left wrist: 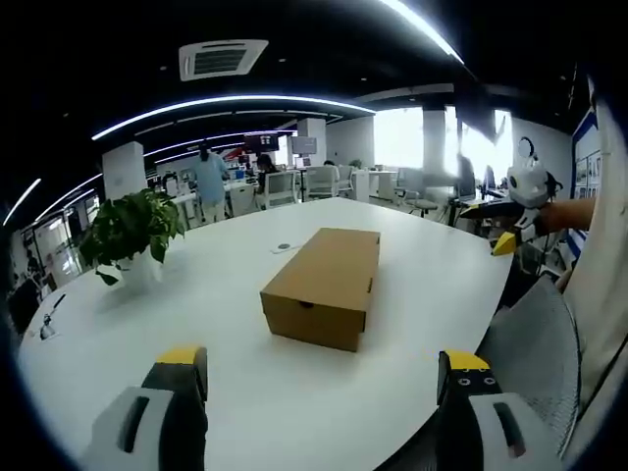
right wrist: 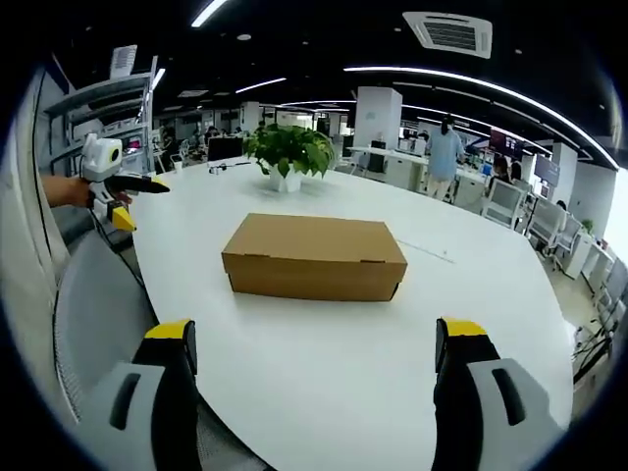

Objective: Operate the shoe box by opening the lid, removing the specified soft item, and placing it in the target area until the item is outside and the box remains undamaged.

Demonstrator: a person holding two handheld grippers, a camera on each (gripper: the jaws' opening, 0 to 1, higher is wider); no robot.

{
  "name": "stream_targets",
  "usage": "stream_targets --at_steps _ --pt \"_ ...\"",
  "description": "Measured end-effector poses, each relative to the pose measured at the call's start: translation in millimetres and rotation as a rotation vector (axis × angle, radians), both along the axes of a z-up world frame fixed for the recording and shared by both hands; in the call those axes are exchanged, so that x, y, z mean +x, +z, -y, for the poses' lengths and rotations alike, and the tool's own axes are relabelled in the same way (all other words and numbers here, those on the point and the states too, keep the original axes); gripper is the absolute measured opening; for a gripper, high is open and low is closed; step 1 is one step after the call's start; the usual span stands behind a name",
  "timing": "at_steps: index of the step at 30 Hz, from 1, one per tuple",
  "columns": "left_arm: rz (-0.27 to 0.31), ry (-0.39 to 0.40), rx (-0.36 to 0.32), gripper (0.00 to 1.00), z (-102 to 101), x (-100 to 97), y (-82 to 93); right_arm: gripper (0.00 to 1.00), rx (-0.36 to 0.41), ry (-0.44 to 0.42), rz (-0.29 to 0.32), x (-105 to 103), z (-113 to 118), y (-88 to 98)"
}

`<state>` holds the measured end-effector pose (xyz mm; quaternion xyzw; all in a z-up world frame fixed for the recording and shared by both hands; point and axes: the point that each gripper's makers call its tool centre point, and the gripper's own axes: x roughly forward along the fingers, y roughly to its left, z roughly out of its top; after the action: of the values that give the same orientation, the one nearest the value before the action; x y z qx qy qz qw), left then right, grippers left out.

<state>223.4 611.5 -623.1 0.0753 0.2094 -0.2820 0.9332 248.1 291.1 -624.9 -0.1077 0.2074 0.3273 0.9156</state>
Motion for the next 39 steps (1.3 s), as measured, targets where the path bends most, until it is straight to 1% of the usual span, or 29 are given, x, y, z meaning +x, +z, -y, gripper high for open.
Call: stream_targets --at_steps 8,25,39 --pt "0.0 -0.004 0.003 0.99 1 1.7 0.0 0.96 -0.002 0.006 0.003 2 0 2.2" --pt "-0.01 0.002 0.004 0.99 4 1.9 -1.3 0.96 -0.007 0.025 -0.009 5 1 0.8" --pt "-0.03 0.016 0.008 0.98 10 6.1 -6.7 0.96 -0.013 0.049 -0.026 18 6 -3.7"
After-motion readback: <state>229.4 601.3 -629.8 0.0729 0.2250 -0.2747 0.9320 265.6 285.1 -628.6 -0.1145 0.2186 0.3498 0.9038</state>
